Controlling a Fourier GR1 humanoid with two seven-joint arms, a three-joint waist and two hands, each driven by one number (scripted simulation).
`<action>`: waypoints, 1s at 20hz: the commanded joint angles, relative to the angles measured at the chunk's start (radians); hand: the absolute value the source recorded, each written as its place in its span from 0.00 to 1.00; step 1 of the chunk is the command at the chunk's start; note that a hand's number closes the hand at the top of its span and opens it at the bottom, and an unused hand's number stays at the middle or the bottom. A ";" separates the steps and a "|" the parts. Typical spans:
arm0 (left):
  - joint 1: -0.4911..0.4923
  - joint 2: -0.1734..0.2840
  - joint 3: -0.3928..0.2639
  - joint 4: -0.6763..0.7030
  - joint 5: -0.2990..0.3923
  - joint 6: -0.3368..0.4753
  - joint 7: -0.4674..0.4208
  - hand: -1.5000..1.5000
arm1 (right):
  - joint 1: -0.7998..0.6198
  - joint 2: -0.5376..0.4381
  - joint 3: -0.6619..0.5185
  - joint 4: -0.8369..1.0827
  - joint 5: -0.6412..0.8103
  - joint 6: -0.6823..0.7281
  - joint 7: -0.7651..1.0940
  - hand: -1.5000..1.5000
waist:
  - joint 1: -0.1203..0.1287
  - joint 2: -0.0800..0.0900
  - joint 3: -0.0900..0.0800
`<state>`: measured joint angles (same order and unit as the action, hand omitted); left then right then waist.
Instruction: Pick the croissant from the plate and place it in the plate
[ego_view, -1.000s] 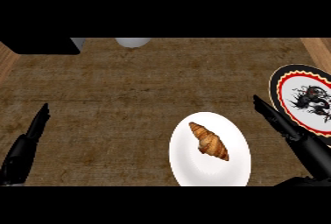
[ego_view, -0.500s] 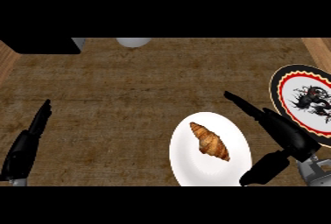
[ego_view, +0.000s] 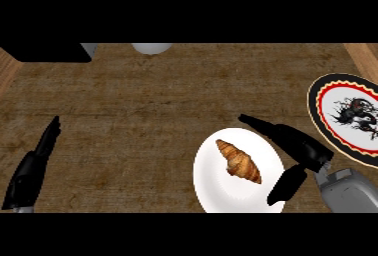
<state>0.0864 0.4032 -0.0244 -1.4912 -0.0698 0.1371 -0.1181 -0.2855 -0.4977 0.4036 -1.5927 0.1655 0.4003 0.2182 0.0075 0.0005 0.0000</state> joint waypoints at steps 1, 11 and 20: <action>0.048 -0.008 0.023 -0.034 -0.003 -0.030 -0.022 0.50 | -0.060 0.105 0.023 0.114 0.087 0.020 -0.009 0.00 | 0.003 0.000 0.000; -0.078 -0.073 0.043 0.038 -0.085 -0.041 0.028 0.50 | -0.089 0.171 -0.037 0.256 0.212 0.128 -0.130 0.00 | -0.004 0.000 0.000; -0.020 -0.040 0.150 0.029 -0.058 -0.149 -0.025 0.50 | 0.004 0.240 -0.047 0.329 0.361 0.070 -0.242 0.00 | -0.004 0.000 0.000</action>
<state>0.0934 0.3402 0.0805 -1.5077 -0.1384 0.0297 -0.1198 -0.3175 -0.2730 0.3499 -1.3214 0.4610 0.5145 0.0597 0.0042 -0.0001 0.0000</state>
